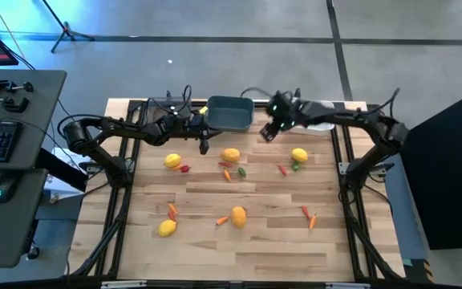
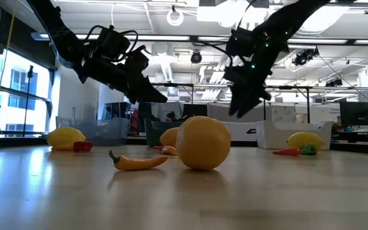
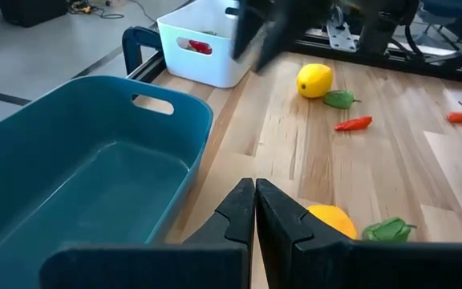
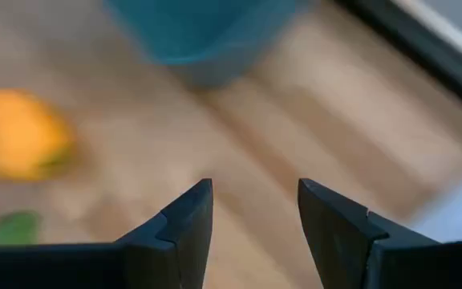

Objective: Sort produce into baskets
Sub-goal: Put the green chili pepper into the white bin

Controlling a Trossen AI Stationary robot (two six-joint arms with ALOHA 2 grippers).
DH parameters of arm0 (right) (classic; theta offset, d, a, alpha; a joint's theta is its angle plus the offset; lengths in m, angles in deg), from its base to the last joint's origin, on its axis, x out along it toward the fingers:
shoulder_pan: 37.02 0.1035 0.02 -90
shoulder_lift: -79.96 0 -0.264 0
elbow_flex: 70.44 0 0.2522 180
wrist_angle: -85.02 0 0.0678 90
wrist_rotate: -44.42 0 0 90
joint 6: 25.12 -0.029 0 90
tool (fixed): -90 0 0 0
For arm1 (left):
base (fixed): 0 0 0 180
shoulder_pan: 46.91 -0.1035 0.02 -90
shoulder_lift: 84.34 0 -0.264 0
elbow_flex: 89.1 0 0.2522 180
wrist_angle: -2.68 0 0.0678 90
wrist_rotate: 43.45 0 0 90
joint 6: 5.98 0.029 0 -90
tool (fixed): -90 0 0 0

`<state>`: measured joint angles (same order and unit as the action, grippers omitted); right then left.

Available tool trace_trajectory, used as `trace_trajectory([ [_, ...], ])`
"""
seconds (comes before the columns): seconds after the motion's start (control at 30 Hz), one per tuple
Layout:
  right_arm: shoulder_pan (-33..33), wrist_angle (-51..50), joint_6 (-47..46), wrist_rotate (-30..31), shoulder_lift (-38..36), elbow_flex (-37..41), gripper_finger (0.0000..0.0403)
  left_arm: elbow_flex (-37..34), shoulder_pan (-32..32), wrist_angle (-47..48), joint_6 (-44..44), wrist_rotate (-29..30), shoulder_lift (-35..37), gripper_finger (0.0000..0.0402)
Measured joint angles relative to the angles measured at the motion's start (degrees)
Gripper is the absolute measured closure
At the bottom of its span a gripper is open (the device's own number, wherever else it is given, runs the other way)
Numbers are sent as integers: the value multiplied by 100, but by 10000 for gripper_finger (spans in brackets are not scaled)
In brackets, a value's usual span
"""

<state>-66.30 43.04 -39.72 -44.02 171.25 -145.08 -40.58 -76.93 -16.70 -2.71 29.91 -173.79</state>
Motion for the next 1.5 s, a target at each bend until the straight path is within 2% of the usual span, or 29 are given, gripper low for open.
trace_trajectory([
  [0.3, 1682, 2317, -742, -110, 203, 914, 229, -1, 0, 34, 42, 4, 0, 401],
  [0.57, 2371, 3119, -749, -101, 1014, 1016, 229, 0, 4, 43, 122, 11, 0, 401],
  [0.9, 2456, 3532, -749, 171, 1554, 1014, 236, 0, 4, 137, -7, 20, 0, 401],
  [1.03, 2404, 3510, -740, 168, 1544, 1009, 269, 0, 4, 137, -20, 42, 0, 401],
  [1.3, 2231, 3248, -482, 29, 1244, 1009, 366, 0, 6, 141, -156, 192, 0, 401],
  [1.5, 1815, 2556, -151, 340, 390, 1009, 385, 0, 4, 138, -122, 195, 0, 401],
])
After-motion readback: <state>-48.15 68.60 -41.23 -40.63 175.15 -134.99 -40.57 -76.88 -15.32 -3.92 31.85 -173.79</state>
